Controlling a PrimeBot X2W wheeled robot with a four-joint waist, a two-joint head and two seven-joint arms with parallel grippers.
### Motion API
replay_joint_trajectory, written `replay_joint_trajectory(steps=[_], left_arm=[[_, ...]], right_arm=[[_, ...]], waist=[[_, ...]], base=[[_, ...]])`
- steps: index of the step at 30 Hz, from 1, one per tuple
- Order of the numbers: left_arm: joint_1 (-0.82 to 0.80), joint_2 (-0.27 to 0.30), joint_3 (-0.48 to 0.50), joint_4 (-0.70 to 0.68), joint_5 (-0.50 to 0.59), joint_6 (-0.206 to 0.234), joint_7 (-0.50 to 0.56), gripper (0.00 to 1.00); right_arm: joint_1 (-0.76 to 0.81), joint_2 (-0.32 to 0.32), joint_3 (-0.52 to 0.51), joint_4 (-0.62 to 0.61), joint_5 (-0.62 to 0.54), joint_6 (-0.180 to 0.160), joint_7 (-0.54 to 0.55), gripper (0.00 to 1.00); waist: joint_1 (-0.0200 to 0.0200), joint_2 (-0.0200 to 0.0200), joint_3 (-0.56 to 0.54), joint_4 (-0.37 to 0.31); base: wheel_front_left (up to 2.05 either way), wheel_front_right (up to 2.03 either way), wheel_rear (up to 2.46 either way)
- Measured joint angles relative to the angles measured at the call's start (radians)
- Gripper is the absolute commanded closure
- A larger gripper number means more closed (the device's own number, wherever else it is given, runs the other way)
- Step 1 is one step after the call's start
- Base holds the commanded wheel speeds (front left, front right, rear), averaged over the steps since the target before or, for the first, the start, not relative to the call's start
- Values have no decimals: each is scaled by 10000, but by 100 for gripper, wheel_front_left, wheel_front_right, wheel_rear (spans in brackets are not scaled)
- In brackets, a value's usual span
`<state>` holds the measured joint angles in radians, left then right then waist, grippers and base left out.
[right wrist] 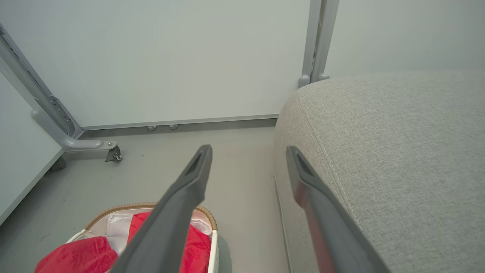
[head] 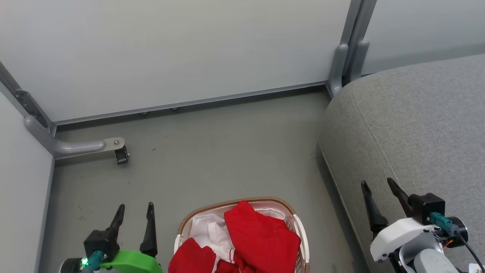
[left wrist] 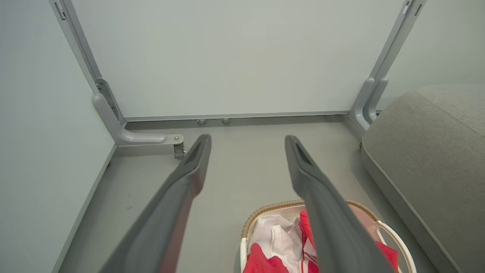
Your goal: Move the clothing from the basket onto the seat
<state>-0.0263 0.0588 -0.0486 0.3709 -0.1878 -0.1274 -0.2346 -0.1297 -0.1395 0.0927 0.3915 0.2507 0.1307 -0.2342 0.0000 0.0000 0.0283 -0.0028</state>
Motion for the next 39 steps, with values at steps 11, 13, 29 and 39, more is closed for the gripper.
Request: replay_joint_trajectory(steps=[11, 13, 29, 39], left_arm=[[-1427, -52, -1716, 1536, 460, -10, -215, 0], [-1874, -69, -1967, 1973, 543, -13, -230, 0], [-4636, -107, -4128, 6606, 1354, -10, -295, 0], [-6005, -107, -5352, 8669, 2107, 583, 433, 0]], right_arm=[[-1159, -188, 479, -744, -443, 4, -198, 0], [-1491, -201, 604, -930, -516, 6, -232, 0], [-2729, -205, 1183, -1486, -487, 6, -276, 0], [-2977, -332, 1622, -1246, -322, 6, -276, 0]], waist=[[0, 0, 1427, -260], [0, 0, 1833, -339], [1, 0, 4756, -1011], [2, 0, 6110, -1255]], base=[[0, 0, 0], [0, 0, 0], [0, 0, 0], [0, 0, 0]])
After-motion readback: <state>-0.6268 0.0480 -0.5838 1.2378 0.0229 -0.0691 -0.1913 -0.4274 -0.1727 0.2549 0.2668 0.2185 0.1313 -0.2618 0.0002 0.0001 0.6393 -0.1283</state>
